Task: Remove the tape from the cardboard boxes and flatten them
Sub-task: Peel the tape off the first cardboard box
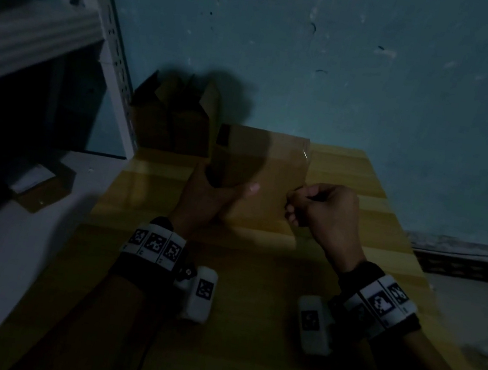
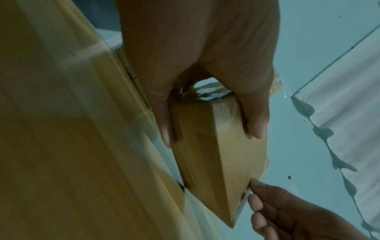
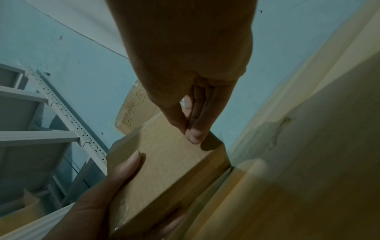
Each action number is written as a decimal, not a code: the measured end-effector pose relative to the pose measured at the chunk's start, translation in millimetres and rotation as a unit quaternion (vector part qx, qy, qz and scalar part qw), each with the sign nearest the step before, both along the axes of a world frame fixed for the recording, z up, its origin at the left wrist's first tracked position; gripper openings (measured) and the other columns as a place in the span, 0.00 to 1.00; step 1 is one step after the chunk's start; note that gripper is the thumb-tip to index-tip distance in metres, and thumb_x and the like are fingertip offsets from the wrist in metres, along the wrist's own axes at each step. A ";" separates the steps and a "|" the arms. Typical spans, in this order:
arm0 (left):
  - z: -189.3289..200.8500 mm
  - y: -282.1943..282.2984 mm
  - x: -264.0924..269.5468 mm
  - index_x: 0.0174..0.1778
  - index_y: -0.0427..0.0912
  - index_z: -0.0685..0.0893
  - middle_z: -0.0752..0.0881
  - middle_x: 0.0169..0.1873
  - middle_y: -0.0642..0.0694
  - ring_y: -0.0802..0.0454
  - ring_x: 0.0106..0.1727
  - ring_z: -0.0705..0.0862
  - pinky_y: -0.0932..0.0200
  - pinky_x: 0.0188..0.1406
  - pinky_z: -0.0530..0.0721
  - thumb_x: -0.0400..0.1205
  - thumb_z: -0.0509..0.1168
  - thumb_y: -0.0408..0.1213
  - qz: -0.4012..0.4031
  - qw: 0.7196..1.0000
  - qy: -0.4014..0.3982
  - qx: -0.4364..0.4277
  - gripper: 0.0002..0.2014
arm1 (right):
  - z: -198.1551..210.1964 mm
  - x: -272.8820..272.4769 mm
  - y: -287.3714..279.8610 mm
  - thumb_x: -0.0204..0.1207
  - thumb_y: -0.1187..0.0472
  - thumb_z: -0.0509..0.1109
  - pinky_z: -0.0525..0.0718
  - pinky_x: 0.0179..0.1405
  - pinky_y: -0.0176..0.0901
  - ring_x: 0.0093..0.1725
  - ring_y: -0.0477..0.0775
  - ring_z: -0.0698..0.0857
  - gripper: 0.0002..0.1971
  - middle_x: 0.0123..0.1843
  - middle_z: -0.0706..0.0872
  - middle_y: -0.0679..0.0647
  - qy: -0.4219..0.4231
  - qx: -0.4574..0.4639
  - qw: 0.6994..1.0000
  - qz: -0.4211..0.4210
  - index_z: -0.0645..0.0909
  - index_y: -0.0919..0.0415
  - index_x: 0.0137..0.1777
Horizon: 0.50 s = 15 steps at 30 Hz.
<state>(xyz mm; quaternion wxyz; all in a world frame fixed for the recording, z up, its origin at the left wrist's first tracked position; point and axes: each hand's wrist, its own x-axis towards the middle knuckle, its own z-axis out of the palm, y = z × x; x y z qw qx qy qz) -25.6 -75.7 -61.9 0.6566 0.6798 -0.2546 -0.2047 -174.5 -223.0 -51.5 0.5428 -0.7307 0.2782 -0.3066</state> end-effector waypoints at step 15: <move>0.6 1.6 -0.7 0.68 0.50 0.81 0.88 0.60 0.53 0.54 0.61 0.87 0.51 0.58 0.87 0.58 0.84 0.54 -0.038 0.999 0.008 -0.004 0.41 | -1.0 1.7 1.2 0.77 0.68 0.77 0.85 0.28 0.40 0.27 0.51 0.87 0.08 0.29 0.90 0.58 0.003 -0.049 0.999 -0.004 0.86 0.66 0.37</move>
